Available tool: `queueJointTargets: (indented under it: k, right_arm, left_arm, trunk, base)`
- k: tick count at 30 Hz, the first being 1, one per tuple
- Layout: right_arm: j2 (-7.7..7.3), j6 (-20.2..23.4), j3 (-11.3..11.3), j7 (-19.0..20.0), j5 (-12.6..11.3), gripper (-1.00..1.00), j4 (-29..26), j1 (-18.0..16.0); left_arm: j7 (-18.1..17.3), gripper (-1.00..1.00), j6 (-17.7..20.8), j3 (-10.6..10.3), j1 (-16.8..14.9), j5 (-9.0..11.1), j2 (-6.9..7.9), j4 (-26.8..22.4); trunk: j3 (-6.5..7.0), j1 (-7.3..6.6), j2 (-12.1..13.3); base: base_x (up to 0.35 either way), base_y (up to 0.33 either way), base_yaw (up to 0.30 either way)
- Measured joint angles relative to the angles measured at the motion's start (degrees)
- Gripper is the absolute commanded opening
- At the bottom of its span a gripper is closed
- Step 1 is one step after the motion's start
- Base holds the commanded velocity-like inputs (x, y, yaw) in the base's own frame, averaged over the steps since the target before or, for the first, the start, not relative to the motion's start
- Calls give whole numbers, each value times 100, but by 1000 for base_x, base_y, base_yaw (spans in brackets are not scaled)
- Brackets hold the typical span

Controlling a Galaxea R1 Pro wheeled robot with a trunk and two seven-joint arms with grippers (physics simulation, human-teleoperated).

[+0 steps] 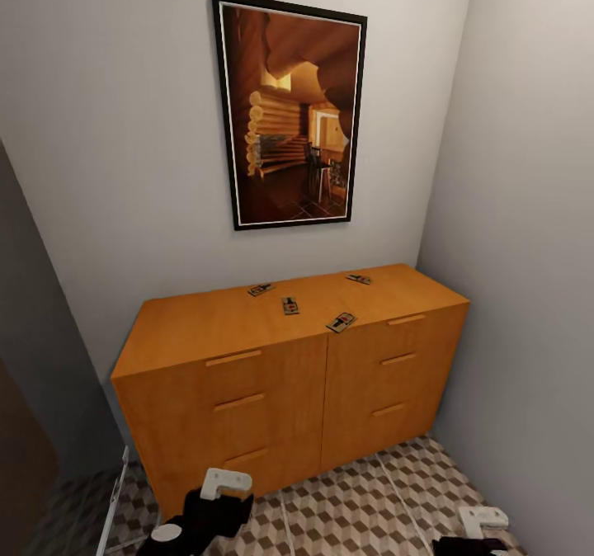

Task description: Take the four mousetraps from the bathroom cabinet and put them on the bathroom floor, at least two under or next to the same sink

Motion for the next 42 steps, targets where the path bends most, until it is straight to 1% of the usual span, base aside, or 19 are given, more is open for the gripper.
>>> queueJointTargets:
  k: [3,4,8,11,14,17,23,25,26,29,33,39,42]
  right_arm:
    - [-12,109,-67,-11,6,100,-259,0]
    - [-32,153,-102,-16,10,100,-431,0]
    - [-92,227,-161,-21,14,100,-785,0]
    - [-129,331,-185,-23,20,100,-973,-32]
    - [-148,513,-197,-31,23,100,-1071,-118]
    - [-154,729,-204,-51,18,100,-1116,-290]
    - [-158,1031,-213,-137,14,100,-1132,-615]
    - [-163,1093,-217,-193,13,100,-1138,-729]
    - [-164,1110,-221,-214,13,100,-1140,-775]
    - [-161,1162,-232,-274,11,100,-1142,-932]
    - [-160,1284,-245,-330,6,100,-1137,-1166]
    - [-156,1521,-251,-369,4,100,-1132,-1557]
    - [-155,1618,-252,-379,4,100,-1131,-1766]
  left_arm:
    - [-3,100,64,-89,0,-2,-13,-286]
    - [-4,100,90,-129,-1,-1,-39,-403]
    - [-6,100,146,-181,-92,-7,-147,-531]
    - [-5,100,199,-202,-279,-13,-263,-577]
    - [-4,100,253,-257,-561,-22,-387,-598]
    - [-7,100,338,-415,-905,-35,-484,-607]
    - [-18,100,677,-908,-1720,-46,-622,-615]
    - [-25,100,803,-1045,-2016,-47,-660,-616]
    - [-32,100,907,-1139,-2303,-46,-695,-618]
    - [-43,100,1005,-1226,-2779,-48,-708,-618]
    - [-37,100,1067,-1277,-3373,-35,-708,-617]
    - [-17,100,1137,-1290,-4210,-14,-709,-598]
    - [-12,100,1271,-1256,-4574,-12,-709,-591]
  trunk:
    - [0,0,0]
    - [0,0,0]
    - [1,0,0]
    - [2,0,1]
    - [2,0,1]
    - [2,0,1]
    - [2,0,1]
    - [2,0,1]
    - [3,0,1]
    - [2,0,1]
    - [2,0,1]
    - [2,0,1]
    - [2,0,1]
  base:
    - [0,0,0]
    - [0,0,0]
    - [0,0,0]
    - [0,0,0]
    - [0,0,0]
    - [0,0,0]
    - [0,0,0]
    - [0,0,0]
    - [0,0,0]
    - [0,0,0]
    - [0,0,0]
    - [0,0,0]
    - [0,0,0]
